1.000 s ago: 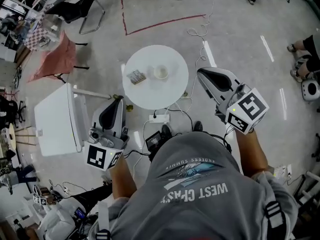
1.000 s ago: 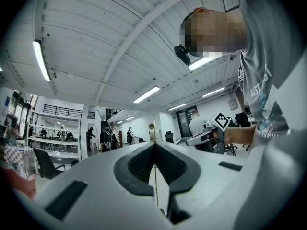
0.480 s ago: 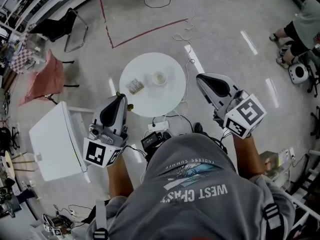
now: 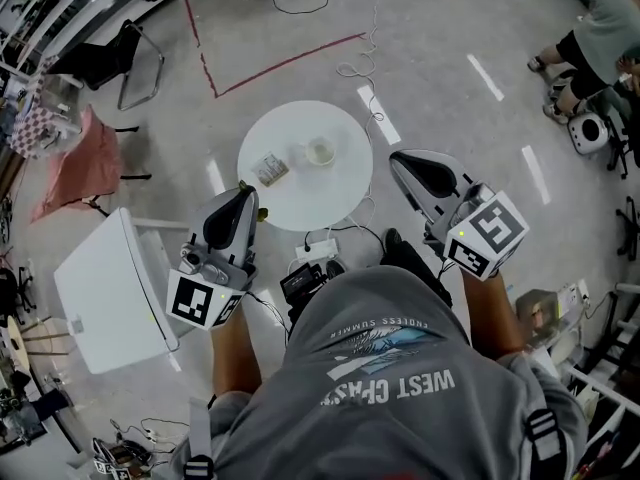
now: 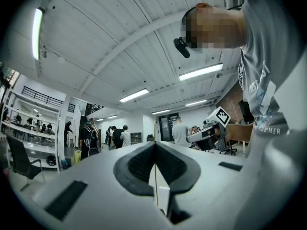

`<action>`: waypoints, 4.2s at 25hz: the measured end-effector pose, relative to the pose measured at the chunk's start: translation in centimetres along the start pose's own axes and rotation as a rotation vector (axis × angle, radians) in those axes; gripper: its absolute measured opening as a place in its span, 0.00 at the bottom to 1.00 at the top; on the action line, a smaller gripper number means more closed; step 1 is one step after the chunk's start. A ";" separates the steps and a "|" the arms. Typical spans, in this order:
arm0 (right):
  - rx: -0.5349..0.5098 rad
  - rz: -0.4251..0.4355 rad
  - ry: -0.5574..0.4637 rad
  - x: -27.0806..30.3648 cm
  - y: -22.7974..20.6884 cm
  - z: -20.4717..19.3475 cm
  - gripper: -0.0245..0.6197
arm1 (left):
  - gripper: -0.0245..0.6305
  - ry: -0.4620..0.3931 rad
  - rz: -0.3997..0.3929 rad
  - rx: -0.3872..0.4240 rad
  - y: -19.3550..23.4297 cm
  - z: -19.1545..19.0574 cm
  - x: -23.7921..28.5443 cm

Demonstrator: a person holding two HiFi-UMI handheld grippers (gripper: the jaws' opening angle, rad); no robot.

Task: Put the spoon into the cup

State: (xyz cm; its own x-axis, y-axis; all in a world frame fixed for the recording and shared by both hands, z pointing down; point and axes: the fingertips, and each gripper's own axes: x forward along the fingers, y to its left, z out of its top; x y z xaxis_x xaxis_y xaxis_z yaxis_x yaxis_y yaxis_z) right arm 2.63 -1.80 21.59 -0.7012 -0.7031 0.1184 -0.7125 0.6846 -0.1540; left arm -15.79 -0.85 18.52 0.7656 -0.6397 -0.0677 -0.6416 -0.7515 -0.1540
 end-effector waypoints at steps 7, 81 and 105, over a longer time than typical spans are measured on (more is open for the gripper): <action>0.019 0.033 0.039 1.4 -2.6 -0.8 0.04 | 0.04 0.015 0.049 -0.040 0.2 -1.1 1.5; 0.212 0.184 0.287 9.2 -7.2 -11.0 0.04 | 0.04 0.200 0.141 -0.303 4.3 -15.0 8.7; 0.244 0.191 0.342 10.4 -7.2 -13.5 0.04 | 0.04 0.216 0.169 -0.384 5.9 -18.7 9.0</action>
State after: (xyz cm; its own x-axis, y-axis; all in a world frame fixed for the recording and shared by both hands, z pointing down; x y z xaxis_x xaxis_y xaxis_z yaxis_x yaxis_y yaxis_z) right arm 0.11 -11.40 37.20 -0.8171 -0.4372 0.3759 -0.5713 0.7014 -0.4262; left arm -13.56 -14.02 35.44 0.6475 -0.7465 0.1528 -0.7588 -0.6131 0.2199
